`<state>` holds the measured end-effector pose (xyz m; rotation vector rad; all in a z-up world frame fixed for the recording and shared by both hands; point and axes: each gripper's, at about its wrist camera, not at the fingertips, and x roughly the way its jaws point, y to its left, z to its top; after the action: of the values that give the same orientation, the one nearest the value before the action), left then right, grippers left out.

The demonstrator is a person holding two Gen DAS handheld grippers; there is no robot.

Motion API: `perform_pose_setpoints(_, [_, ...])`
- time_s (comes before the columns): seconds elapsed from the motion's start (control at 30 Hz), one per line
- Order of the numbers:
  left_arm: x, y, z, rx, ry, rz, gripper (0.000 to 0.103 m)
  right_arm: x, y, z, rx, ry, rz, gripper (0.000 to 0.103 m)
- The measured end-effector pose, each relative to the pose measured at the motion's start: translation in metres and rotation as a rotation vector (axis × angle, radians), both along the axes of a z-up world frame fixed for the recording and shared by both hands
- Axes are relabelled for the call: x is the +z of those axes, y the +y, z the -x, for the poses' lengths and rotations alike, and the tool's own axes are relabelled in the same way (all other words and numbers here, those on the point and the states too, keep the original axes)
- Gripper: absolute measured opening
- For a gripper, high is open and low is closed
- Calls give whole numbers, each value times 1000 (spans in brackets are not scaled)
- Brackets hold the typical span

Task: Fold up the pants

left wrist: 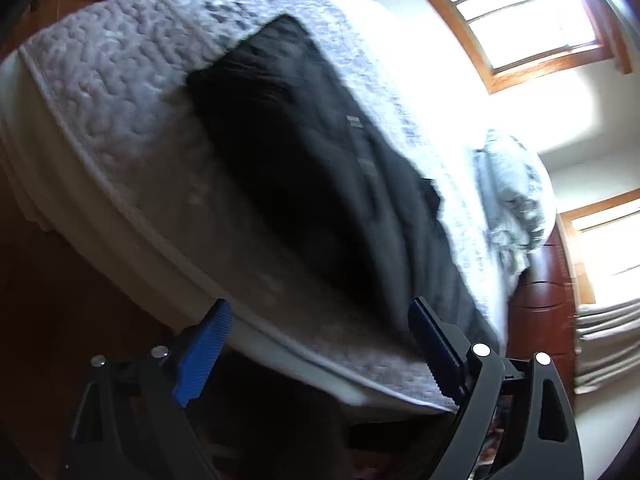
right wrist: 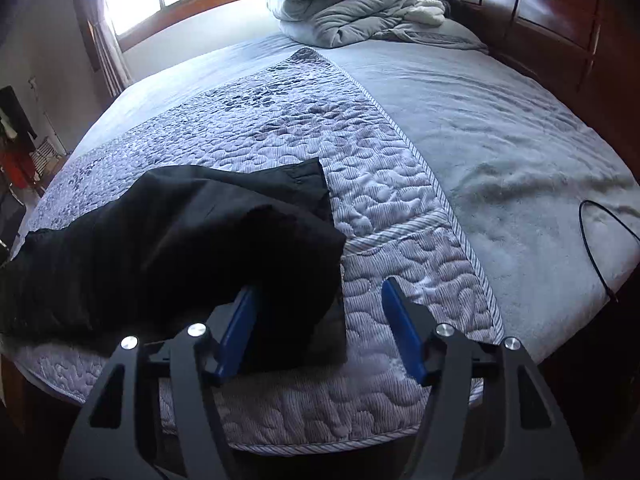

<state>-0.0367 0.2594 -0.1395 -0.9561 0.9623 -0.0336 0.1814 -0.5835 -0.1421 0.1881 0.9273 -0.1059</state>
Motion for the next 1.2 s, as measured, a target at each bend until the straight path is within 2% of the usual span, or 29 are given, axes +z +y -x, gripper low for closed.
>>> perform_pose_setpoints(0.1, [9, -10, -17, 23, -18, -54, 91, -2, -2, 10, -32, 2, -31, 64])
perform_pose_setpoints(0.2, [14, -7, -37, 103, -25, -112, 87, -2, -4, 22, -61, -1, -55, 64])
perform_pose_setpoints(0.23, [15, -5, -41, 122, -35, -120, 79, -2, -5, 26, -69, -2, -59, 64])
perform_pose_setpoints(0.27, [16, -3, -49, 131, -29, -139, 64, -1, -5, 30, -78, -5, -67, 64])
perform_pose_setpoints(0.37, [13, -9, -73, 101, 24, -197, 28, 1, -5, 39, -96, -9, -85, 64])
perform_pose_setpoints(0.43, [13, -15, -87, 88, 29, -232, 14, 3, -2, 44, -97, -19, -92, 64])
perform_pose_setpoints(0.53, [27, -20, -106, 95, -19, -249, 9, 6, 4, 46, -86, -24, -94, 64])
perform_pose_setpoints(0.63, [57, -24, -134, 87, -89, -245, 8, 7, 12, 43, -71, -31, -98, 64])
perform_pose_setpoints(0.7, [87, -31, -145, 78, -182, -287, 7, 7, 17, 40, -67, -36, -120, 64])
perform_pose_setpoints(0.77, [122, -45, -147, 44, -314, -352, 8, 6, 23, 39, -57, -29, -119, 64])
perform_pose_setpoints(0.83, [127, -52, -143, 29, -341, -390, 8, 6, 28, 41, -43, -25, -103, 64])
perform_pose_setpoints(0.9, [107, -52, -133, 21, -274, -451, 8, 4, 30, 44, -42, -22, -96, 64])
perform_pose_setpoints(0.93, [85, -46, -126, 30, -203, -467, 8, 3, 28, 46, -51, -19, -106, 65])
perform_pose_setpoints(1.03, [28, -22, -108, 74, -37, -461, 9, 1, 16, 52, -111, -5, -154, 71])
perform_pose_setpoints(1.13, [-9, -6, -93, 108, 5, -375, 10, 7, 1, 66, -180, -27, -250, 72])
perform_pose_setpoints(1.17, [-14, -7, -92, 119, 4, -362, 11, 10, -3, 71, -194, -37, -290, 72])
perform_pose_setpoints(1.2, [-15, -11, -93, 117, 1, -385, 11, 13, -5, 77, -201, -50, -342, 75])
